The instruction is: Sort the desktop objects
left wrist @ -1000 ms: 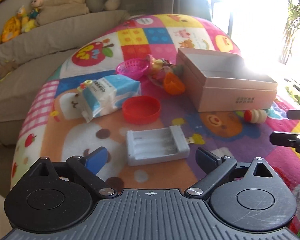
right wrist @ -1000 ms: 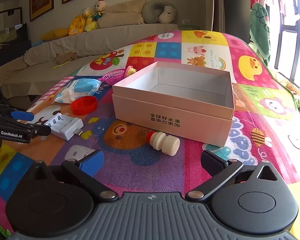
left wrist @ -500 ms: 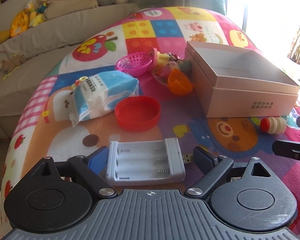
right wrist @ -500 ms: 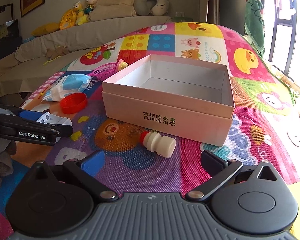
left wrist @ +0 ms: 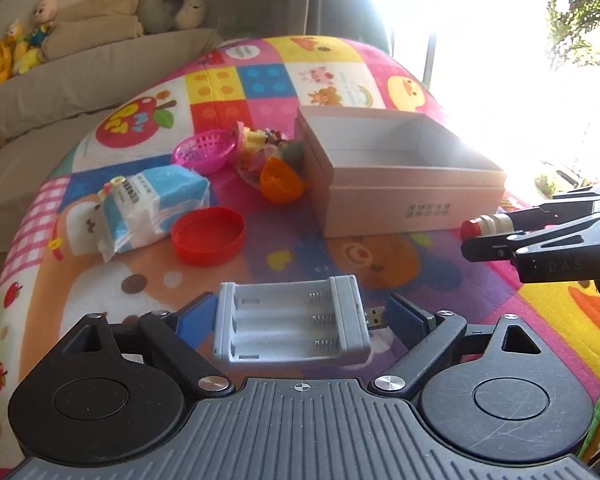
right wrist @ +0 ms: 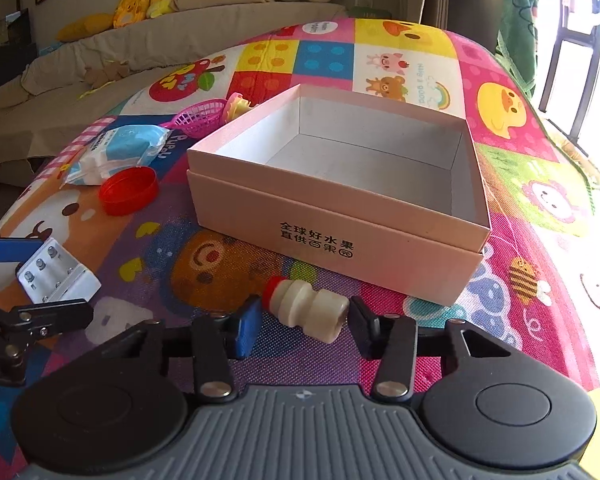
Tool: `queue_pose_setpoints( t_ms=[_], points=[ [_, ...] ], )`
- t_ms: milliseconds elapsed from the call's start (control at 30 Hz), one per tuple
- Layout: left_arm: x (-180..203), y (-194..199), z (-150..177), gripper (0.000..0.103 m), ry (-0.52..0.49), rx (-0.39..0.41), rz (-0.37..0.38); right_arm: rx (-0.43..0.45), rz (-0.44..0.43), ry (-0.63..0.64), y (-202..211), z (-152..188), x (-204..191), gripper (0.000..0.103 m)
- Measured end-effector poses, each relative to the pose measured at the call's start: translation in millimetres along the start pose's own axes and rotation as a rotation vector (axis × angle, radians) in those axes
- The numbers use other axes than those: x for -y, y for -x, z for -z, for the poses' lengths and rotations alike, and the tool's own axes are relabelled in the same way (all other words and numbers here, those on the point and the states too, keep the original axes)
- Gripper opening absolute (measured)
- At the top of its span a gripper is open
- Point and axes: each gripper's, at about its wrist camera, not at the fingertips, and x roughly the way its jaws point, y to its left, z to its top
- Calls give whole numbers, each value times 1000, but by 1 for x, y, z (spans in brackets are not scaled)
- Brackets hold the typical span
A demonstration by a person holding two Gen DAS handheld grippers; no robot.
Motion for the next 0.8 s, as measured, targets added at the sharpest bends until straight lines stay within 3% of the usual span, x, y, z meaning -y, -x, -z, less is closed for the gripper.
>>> queue_pose_setpoints(
  t_ms=[100,233,367,467,567,700,800],
  points=[
    [13,3,-29,94,-35,91,54,101,-15,26,46,-11,16,47],
    [40,-12,-73,94,-97,221,106,258,58,-46,81,-36,50,47],
    [66,-45,-113,95,-136,310,77,316,62,-158,70,-74,82,47],
    [67,-64,-127,97,-125,266,87,315,30,-230,41,-107,102,49],
    [52,-59,-111,101,-104,234,75,294,54,-277,21,-117,112,58],
    [29,-41,-68,101,-99,205,-5,296,63,-272,16,-95,110,71],
    [6,-35,-39,101,-35,146,-52,262,71,-256,13,-78,102,71]
  ],
)
